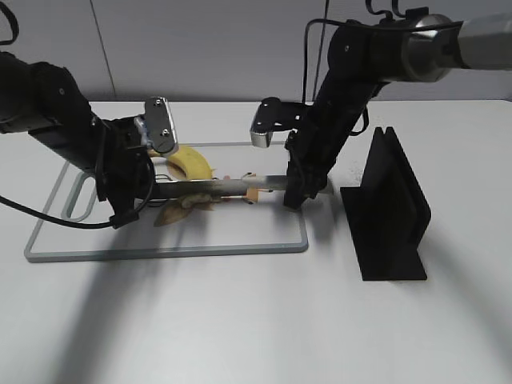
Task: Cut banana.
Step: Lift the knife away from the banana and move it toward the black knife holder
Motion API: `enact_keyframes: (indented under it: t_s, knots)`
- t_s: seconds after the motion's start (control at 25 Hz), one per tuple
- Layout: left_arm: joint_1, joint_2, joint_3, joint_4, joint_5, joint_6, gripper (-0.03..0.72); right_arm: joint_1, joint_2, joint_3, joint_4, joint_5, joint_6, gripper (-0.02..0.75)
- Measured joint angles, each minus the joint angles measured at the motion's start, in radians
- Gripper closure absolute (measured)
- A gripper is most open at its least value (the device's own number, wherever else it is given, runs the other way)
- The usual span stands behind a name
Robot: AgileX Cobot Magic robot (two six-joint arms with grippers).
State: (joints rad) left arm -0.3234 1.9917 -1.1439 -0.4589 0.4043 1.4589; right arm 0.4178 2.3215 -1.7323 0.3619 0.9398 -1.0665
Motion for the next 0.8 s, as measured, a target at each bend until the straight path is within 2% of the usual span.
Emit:
enact_keyframes:
  t_s: [0.36, 0.8]
  knots:
    - [0.001, -0.049, 0.011, 0.011, 0.086, -0.01, 0.671, -0.001, 0.019, -0.13, -0.006, 0.173, 0.009, 0.5]
    - [0.001, -0.108, 0.011, 0.024, 0.091, -0.013, 0.671, -0.001, -0.039, -0.14, -0.01, 0.178, 0.011, 0.5]
